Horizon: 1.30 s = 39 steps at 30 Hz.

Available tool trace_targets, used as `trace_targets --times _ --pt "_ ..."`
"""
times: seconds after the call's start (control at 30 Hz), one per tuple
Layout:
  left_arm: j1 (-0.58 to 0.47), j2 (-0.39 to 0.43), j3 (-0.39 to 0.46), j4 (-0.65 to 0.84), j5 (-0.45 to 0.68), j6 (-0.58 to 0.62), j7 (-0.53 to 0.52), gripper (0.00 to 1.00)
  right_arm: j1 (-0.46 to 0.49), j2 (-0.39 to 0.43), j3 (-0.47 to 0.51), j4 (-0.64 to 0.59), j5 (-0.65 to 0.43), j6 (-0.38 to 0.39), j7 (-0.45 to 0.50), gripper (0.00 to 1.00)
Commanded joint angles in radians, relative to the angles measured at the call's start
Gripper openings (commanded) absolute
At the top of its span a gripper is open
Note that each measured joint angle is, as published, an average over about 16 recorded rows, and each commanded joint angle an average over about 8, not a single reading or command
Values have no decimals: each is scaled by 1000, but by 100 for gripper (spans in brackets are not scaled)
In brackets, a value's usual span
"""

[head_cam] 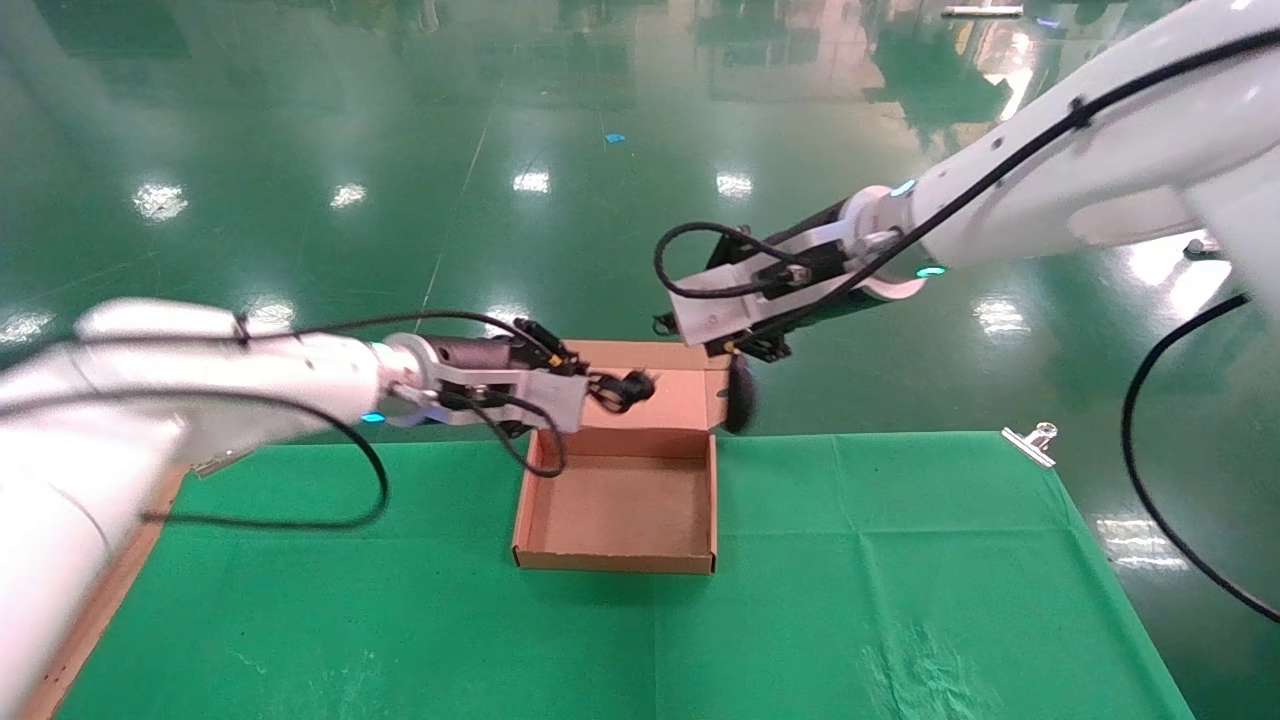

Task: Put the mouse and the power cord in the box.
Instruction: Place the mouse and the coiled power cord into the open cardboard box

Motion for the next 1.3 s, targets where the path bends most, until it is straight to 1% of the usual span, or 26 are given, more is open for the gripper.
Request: trace_targets --times 0.03,0.17,0.23,0.27,0.3,0.5,0.53,0.57,0.93,1.2,1.3 --pt "50 4 -23 -24 -48 -74 19 0 18 4 -8 -11 12 -51 -6 0" --pt "144 8 5 -94 -121 -172 14 0 38 8 -11 -61 36 -131 -56 0" --pt "183 8 33 -122 -152 -195 3 0 42 8 -11 -86 43 -147 -81 0" --pt "198 8 49 -134 -166 -205 -1 3 42 8 -12 -97 45 -150 -92 0" --pt "212 7 65 -144 -179 -216 -6 13 42 7 -12 -108 47 -153 -102 0" --pt "241 4 151 -166 -242 -247 -29 88 35 3 -16 -153 58 -157 -145 0" --pt "240 4 163 -167 -251 -253 -31 98 34 2 -16 -157 60 -157 -150 0" --pt "239 4 175 -168 -260 -258 -33 100 32 2 -17 -161 62 -157 -154 0" --pt "224 2 283 -169 -351 -295 -43 100 12 -6 -30 -163 79 -147 -161 0" --pt "215 1 341 -168 -411 -311 -40 100 5 -11 -52 -117 91 -139 -131 0" --pt "209 -1 348 -156 -455 -294 -59 100 2 -13 -63 -89 98 -134 -113 0"
